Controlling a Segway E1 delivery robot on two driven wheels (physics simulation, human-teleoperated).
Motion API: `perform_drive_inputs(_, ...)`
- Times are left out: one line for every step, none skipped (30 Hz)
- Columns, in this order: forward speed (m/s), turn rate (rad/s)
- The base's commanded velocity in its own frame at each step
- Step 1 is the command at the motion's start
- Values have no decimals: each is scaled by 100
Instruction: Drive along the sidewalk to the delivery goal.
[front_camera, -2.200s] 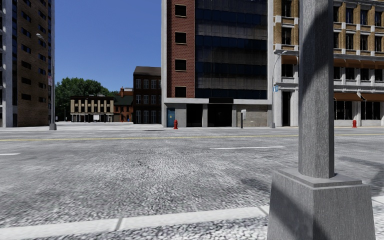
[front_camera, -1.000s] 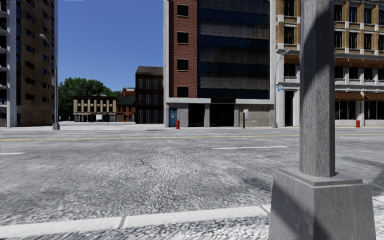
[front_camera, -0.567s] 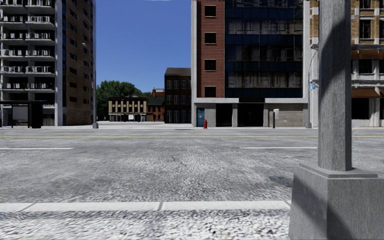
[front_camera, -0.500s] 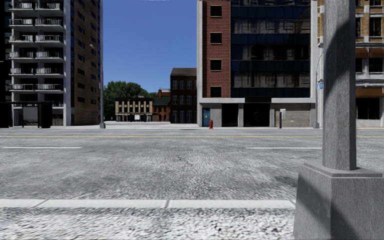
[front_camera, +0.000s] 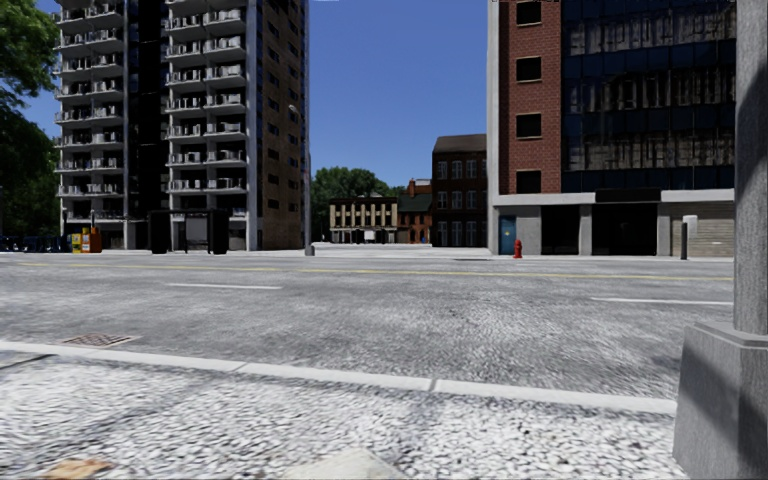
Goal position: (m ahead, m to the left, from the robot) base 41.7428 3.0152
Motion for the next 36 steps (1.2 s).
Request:
perform_drive_inputs(-55, 62)
perform_drive_inputs(-55, 62)
perform_drive_inputs(-55, 62)
perform_drive_inputs(-52, 62)
perform_drive_inputs(-52, 62)
perform_drive_inputs(-52, 62)
perform_drive_inputs(-52, 62)
perform_drive_inputs(-52, 62)
perform_drive_inputs(-52, 62)
perform_drive_inputs(-51, 62)
perform_drive_inputs(-51, 62)
perform_drive_inputs(-48, 62)
perform_drive_inputs(0, 43)
perform_drive_inputs(0, 18)
perform_drive_inputs(0, 0)
perform_drive_inputs(0, 0)
perform_drive_inputs(0, 0)
perform_drive_inputs(0, 0)
perform_drive_inputs(0, 0)
perform_drive_inputs(0, 0)
perform_drive_inputs(0, 0)
perform_drive_inputs(0, 0)
perform_drive_inputs(0, 0)
perform_drive_inputs(0, 0)
perform_drive_inputs(0, 0)
perform_drive_inputs(0, 0)
perform_drive_inputs(0, 0)
perform_drive_inputs(125, 2)
perform_drive_inputs(125, 2)
perform_drive_inputs(200, 6)
perform_drive_inputs(200, 23)
perform_drive_inputs(200, 41)
perform_drive_inputs(200, 53)
perform_drive_inputs(200, 53)
perform_drive_inputs(200, 57)
perform_drive_inputs(200, 58)
